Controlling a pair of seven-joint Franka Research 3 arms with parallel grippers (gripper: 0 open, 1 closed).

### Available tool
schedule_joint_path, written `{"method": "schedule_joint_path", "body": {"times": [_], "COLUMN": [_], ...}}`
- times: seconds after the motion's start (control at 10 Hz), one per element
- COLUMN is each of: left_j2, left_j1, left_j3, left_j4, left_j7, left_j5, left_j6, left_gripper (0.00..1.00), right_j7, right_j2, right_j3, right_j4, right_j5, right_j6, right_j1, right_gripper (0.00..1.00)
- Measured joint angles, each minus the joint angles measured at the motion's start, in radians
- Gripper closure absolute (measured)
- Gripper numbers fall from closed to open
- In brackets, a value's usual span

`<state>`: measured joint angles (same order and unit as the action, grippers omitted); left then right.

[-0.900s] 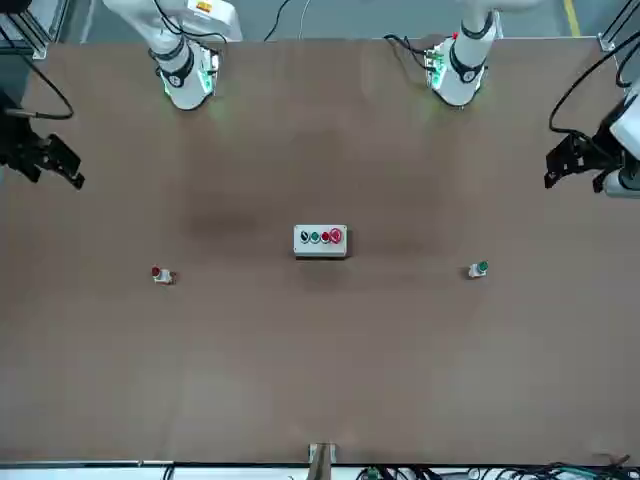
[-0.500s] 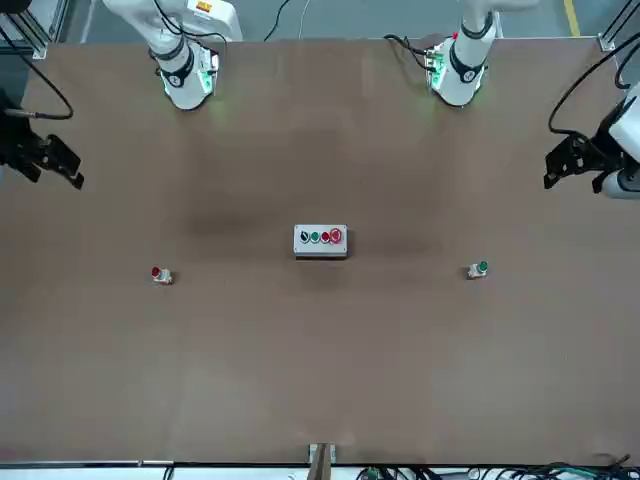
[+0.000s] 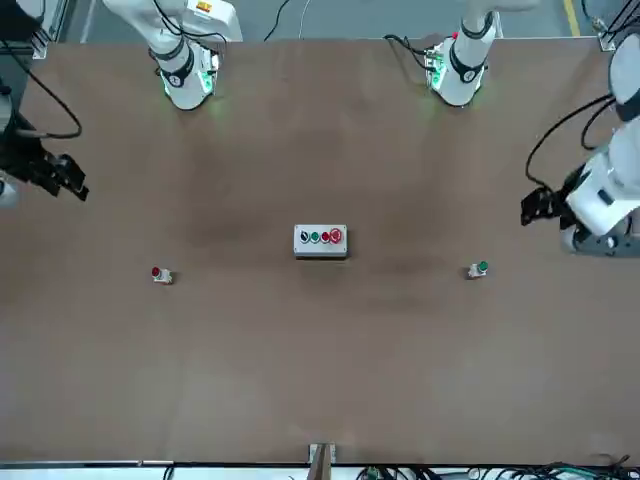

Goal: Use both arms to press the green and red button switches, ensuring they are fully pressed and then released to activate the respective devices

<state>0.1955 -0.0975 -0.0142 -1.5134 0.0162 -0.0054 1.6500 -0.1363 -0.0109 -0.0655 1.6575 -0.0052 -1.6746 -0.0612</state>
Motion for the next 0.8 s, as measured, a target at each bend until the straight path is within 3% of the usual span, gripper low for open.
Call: {"method": "schedule_joint_path", "body": {"times": [0.1,0.2,0.4,0.6,0.8], "left_j2": [0.002,0.0,-0.012,-0.012,-0.003], "left_j1": [0.0,0.0,0.005,0.008,0.009], "left_j3": [0.0,0.0,0.0,0.0,0.0], "left_j4": [-0.053,-0.114,-0.238,-0.339,-0.419], "left_j7": [0.0,0.001,0.002,0.003,0.003], "left_j5": [0.0,0.0,0.0,0.0,0.0], "left_j6": [0.064,0.135,0.251,0.358,0.451], "left_gripper": [0.44,0.58,0.87,0.98,0.99], "right_j7": [0.0,0.001,0.0,0.0,0.0], "right_j2": [0.02,0.033,0.043,0.057,0.089], "right_j3": [0.0,0.0,0.0,0.0,-0.001], "right_j4": [0.023,0.047,0.07,0.107,0.177], "right_j5": [0.0,0.0,0.0,0.0,0.0], "right_j6": [-0.042,-0.081,-0.117,-0.181,-0.269], "right_j1": [0.0,0.0,0.0,0.0,0.001], "right_gripper": [0.58,0.62,0.91,0.91,0.91]}}
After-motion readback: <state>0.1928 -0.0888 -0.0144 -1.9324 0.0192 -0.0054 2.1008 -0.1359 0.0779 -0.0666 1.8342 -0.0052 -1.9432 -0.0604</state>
